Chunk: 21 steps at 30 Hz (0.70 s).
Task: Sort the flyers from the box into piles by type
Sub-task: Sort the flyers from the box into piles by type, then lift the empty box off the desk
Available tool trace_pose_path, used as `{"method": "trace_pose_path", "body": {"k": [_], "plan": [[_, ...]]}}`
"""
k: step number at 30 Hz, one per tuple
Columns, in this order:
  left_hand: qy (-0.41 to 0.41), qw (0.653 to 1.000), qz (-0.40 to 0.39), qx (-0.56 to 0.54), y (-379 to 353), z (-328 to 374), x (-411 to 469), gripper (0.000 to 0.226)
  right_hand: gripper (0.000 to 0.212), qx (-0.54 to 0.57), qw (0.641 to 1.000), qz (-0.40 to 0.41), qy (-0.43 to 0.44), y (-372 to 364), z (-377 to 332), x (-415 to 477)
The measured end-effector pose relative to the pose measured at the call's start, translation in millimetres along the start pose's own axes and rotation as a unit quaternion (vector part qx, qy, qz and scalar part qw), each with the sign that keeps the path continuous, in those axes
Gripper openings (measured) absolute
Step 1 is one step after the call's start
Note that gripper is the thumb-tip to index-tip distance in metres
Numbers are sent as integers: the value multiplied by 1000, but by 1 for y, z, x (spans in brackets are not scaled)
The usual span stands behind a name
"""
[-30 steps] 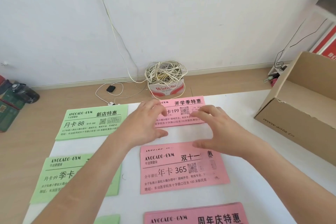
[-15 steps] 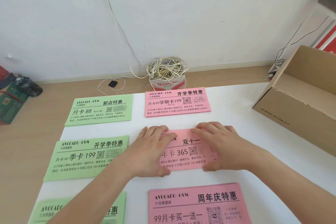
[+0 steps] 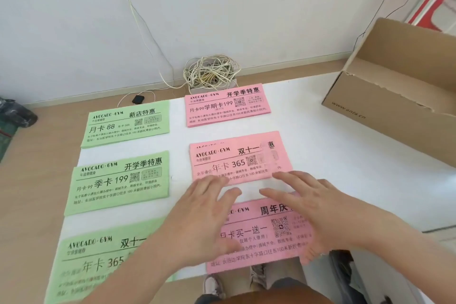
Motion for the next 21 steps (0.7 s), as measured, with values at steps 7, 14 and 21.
{"method": "trace_pose_path", "body": {"k": [7,14,21], "plan": [[1,999,-18,31,-50,7,-21,101,116,-36,996,49,-60,-19,-19,1],[-35,999,4,41,-47,-1,-20,100,110,-24,994,49,-97,-15,-26,1],[-36,999,2,21,-40,-2,-19,119,119,54,989,50,-132,-14,-23,-15]]}}
Point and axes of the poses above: each hand's wrist, its own x-axis towards the middle knuckle, its own y-axis out of the back of the hand, z = x × y, the point moved 9 cm from there along x, towards the middle knuckle, and after that the axes turned 15 degrees about -x, right-handed, at the moved point
